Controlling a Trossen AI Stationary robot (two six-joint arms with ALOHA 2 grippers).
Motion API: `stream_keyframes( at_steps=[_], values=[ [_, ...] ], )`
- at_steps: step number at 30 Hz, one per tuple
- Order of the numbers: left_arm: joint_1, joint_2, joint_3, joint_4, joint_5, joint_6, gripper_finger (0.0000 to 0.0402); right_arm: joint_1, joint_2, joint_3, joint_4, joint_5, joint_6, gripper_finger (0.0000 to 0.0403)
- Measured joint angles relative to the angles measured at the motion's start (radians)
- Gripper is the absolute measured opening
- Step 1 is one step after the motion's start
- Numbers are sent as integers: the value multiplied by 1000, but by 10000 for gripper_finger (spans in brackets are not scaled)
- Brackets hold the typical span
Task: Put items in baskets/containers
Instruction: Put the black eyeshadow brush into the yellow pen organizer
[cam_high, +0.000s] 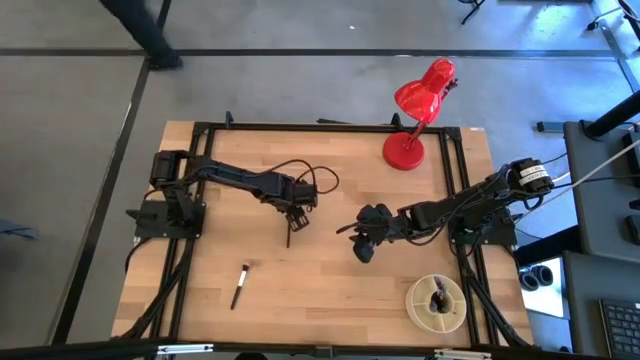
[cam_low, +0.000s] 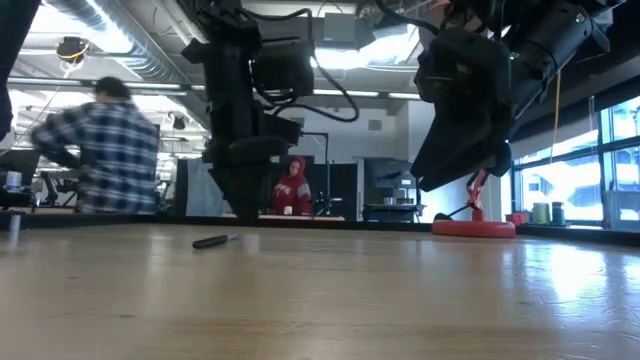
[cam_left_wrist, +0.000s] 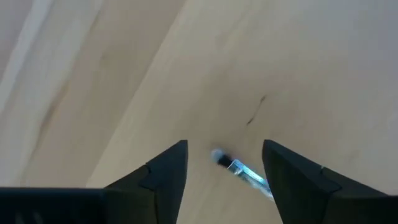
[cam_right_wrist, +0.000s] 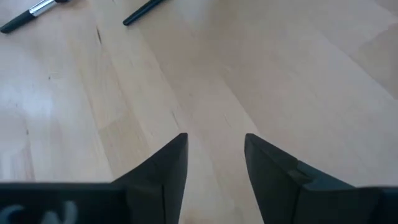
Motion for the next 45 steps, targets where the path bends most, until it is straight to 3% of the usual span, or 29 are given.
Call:
stream_keyframes(
  at_steps=[7, 12, 19, 27, 38, 45],
  values=[
    [30, 1, -62, -4, 54, -189, 190, 0, 0, 0, 0, -18, 5, 158],
    [34, -3, -87, 57, 92, -212, 172, 0, 0, 0, 0, -18, 4, 158],
    [6, -2, -94, 101, 163, -208, 89, 1, 0, 0, 0, -44, 5, 158],
    [-29, 0, -96, 149, 165, -133, 8, 1, 0, 0, 1, -44, 5, 158],
    [-40, -5, -74, 176, 95, 5, 2, 1, 0, 0, 1, -61, 6, 158],
    [-70, -121, -57, 204, 31, 17, 2, 2, 0, 0, 0, -67, 3, 158]
  ],
)
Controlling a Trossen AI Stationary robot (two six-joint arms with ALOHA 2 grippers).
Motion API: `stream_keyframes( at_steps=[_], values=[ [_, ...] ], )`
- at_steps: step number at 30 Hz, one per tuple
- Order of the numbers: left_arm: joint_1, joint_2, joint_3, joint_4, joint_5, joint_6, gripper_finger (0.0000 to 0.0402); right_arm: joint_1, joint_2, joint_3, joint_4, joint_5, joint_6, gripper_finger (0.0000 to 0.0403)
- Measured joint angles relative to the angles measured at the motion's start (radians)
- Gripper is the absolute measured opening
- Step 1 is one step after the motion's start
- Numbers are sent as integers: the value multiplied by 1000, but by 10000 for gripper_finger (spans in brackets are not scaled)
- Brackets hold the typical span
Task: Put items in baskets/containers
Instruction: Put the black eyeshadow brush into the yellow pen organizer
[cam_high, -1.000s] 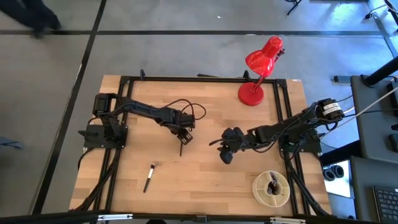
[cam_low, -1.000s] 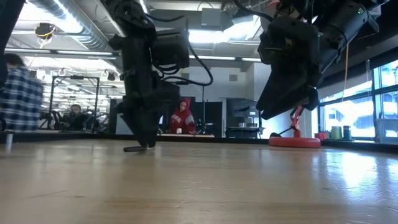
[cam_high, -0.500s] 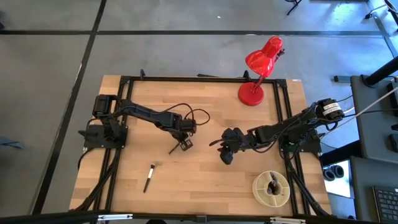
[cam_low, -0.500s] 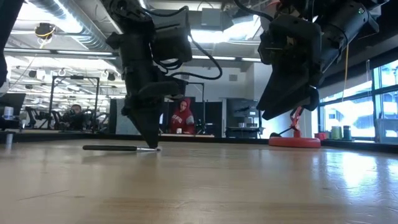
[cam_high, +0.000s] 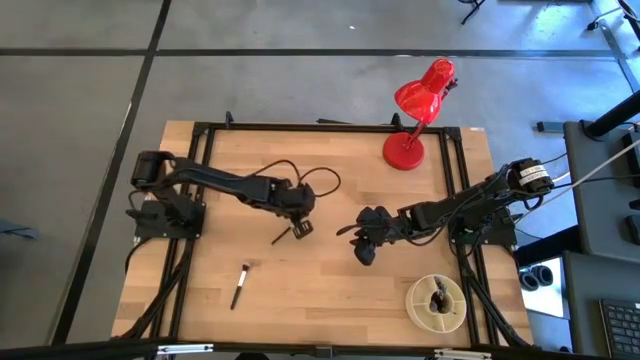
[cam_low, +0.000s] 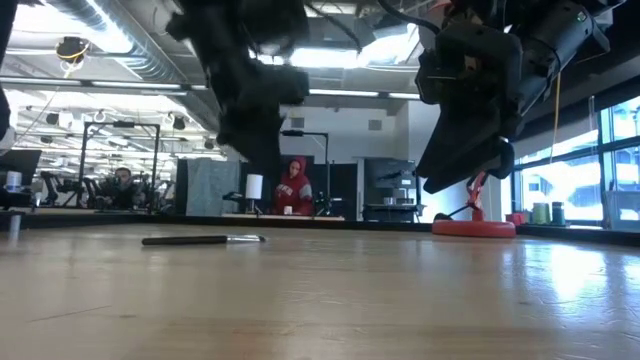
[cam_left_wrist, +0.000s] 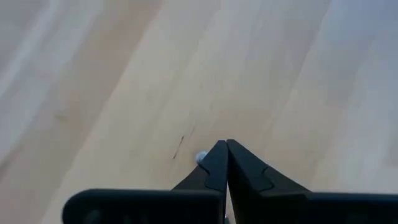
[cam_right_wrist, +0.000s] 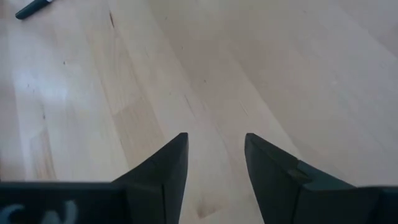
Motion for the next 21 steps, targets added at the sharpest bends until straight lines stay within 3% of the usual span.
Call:
stream_keyframes(
  at_steps=[7, 17, 21],
  values=[
    [-15, -35, 3, -7, -19, -57, 11, 0, 0, 0, 0, 0, 1, 158],
    [-36, 181, 4, -8, -20, -124, 146, 0, 0, 0, 9, -1, 0, 158],
    [-22, 229, 11, -19, 12, -123, 167, 0, 0, 0, 9, -5, -5, 158]
  ],
)
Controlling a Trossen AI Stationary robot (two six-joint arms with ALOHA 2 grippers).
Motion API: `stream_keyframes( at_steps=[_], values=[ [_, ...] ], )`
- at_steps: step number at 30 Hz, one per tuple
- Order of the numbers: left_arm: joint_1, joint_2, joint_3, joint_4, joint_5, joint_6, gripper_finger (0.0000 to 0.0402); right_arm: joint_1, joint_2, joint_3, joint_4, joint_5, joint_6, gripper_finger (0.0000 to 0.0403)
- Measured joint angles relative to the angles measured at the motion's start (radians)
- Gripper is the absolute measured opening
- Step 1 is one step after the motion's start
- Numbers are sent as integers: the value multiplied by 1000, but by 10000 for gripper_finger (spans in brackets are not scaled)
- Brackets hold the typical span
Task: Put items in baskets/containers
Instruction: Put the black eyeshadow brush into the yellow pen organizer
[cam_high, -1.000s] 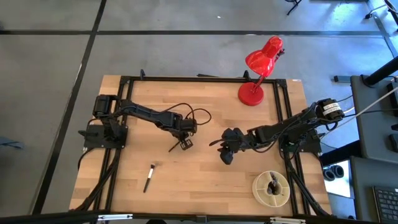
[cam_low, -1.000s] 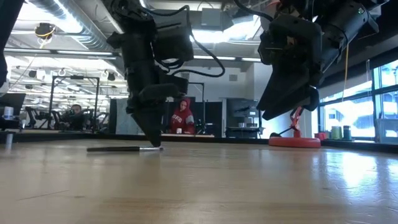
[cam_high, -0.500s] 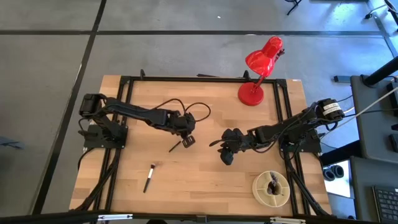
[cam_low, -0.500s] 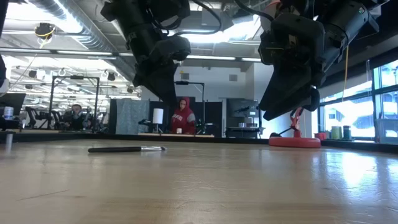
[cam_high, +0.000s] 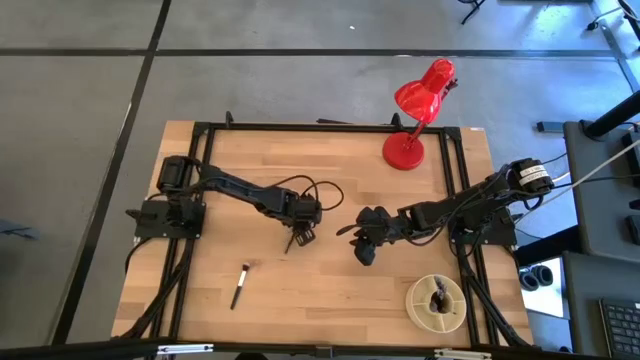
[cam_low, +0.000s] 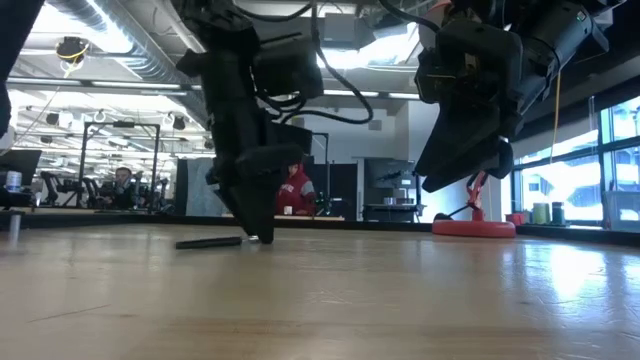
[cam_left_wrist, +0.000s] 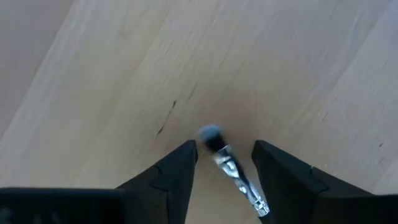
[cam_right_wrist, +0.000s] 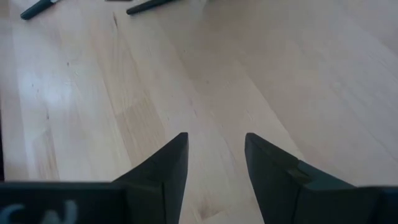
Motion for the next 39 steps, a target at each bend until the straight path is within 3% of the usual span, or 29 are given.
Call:
stream_keyframes(
  at_steps=[3, 9, 13, 17, 23, 26, 31, 39],
  values=[
    [1, 3, 1, -9, 2, 15, 140, 0, 0, 0, 1, -5, -12, 158],
    [2, -40, -9, -18, -1, 38, 17, 0, 0, 0, 8, -6, -18, 158],
    [2, -65, -13, -13, -23, 49, 8, 0, 0, 0, 8, -14, -18, 158],
    [-8, -113, -15, 15, -143, 64, 8, 0, 0, 0, 20, -9, -19, 158],
    [-49, -240, -14, 150, -331, 77, 9, 56, 14, -1, 209, 128, -65, 158],
    [-77, -300, -22, 311, -339, 133, 8, 80, 15, -1, 330, 141, -151, 158],
    [-119, -362, -137, 762, -229, 251, 7, 107, 15, -1, 433, 160, -269, 158],
    [-126, -351, -364, 1407, -222, 297, 7, 154, 15, 0, 453, 461, -338, 158]
  ],
)
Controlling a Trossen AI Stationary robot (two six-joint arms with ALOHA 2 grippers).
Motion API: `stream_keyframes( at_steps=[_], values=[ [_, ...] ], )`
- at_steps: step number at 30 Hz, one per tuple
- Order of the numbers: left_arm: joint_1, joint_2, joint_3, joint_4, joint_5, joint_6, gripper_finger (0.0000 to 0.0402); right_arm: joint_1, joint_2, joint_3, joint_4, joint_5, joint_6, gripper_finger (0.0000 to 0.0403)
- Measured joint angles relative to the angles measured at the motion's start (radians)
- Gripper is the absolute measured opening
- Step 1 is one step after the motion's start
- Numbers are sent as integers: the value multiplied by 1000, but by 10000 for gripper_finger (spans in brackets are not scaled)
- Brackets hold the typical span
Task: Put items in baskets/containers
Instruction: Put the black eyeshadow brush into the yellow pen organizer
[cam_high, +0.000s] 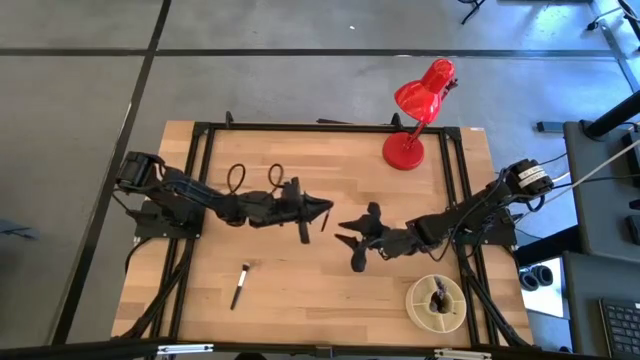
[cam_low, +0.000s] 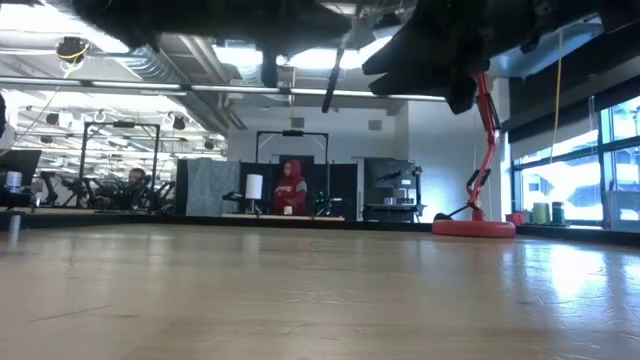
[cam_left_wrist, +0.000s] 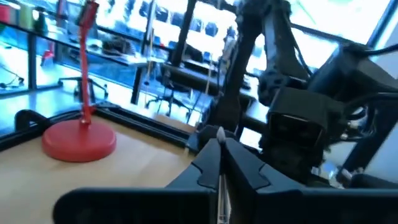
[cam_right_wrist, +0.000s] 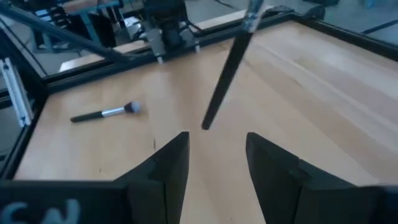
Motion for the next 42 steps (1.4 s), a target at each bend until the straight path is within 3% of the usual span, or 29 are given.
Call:
stream_keyframes(
  at_steps=[6, 12, 15, 21, 33, 42],
  values=[
    [5, 1, -114, 234, -26, -22, 7, -21, 5, 0, 59, -82, 2, 158],
    [2, 0, -133, 313, -16, -6, 7, -59, 64, 0, 235, -173, -20, 158],
    [-8, 0, -133, 313, -6, -5, 7, -83, 106, 0, 317, -205, -25, 158],
    [-14, 0, -133, 307, 15, 6, 7, -111, 122, 0, 404, -173, -130, 158],
    [-14, 0, -132, 260, 18, 14, 7, -169, 78, 0, 409, -217, -175, 158],
    [-17, 0, -132, 262, 14, 13, 8, -207, 79, 0, 460, -351, -176, 147]
  ],
)
